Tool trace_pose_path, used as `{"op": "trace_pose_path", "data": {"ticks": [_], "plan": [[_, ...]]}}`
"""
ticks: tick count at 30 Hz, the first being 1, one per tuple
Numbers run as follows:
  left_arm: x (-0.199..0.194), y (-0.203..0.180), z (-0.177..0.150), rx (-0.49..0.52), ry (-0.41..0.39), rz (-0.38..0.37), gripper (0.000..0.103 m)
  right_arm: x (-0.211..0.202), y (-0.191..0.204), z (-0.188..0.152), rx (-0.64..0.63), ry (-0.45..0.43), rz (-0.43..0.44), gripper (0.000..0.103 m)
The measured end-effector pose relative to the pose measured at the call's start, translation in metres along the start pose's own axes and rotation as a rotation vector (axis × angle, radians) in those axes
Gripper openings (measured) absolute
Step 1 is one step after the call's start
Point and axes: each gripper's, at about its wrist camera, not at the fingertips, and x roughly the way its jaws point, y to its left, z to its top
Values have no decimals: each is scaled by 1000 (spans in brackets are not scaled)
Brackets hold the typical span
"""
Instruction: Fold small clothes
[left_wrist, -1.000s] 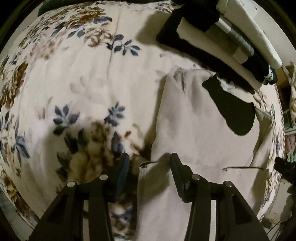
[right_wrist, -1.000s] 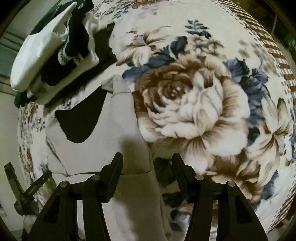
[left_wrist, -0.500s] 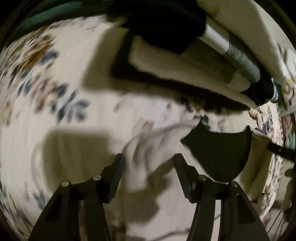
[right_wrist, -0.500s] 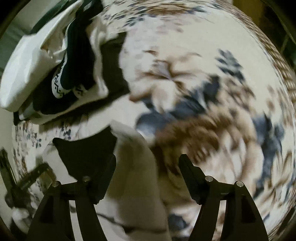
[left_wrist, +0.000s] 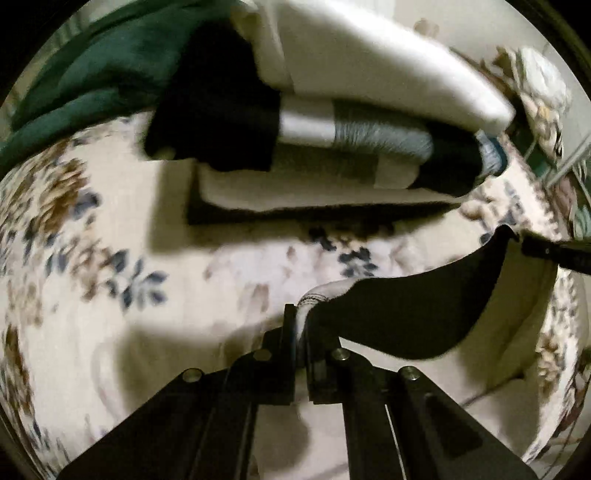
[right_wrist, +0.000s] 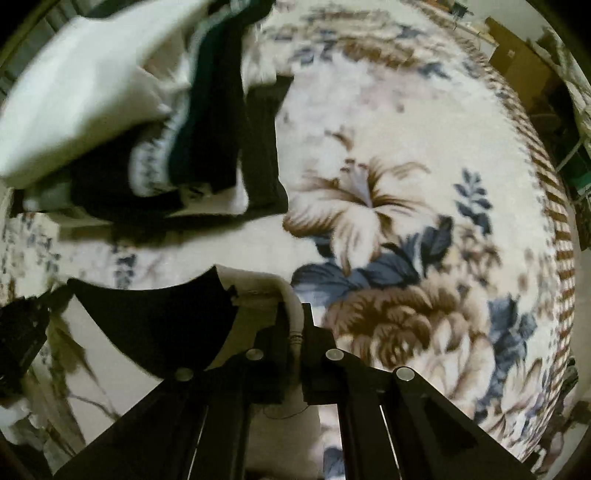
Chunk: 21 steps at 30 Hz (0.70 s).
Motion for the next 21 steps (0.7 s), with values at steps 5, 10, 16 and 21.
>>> {"op": "trace_pose_path", "data": {"ticks": [5, 10, 16, 21], "plan": [[-54, 0, -39, -71, -51, -14, 2, -53, 0, -57, -21, -80, 45, 4], [-79, -14, -94, -164, -26, -27, 2, -84, 0, -138, -65, -96, 81, 4], [-68, -20, -168, -244, 103, -37, 6, -76, -17, -225, -84, -19, 96, 4], [-64, -23, -208, -271, 211, -39, 20, -56, -34, -267, -95, 96, 91, 10]]}}
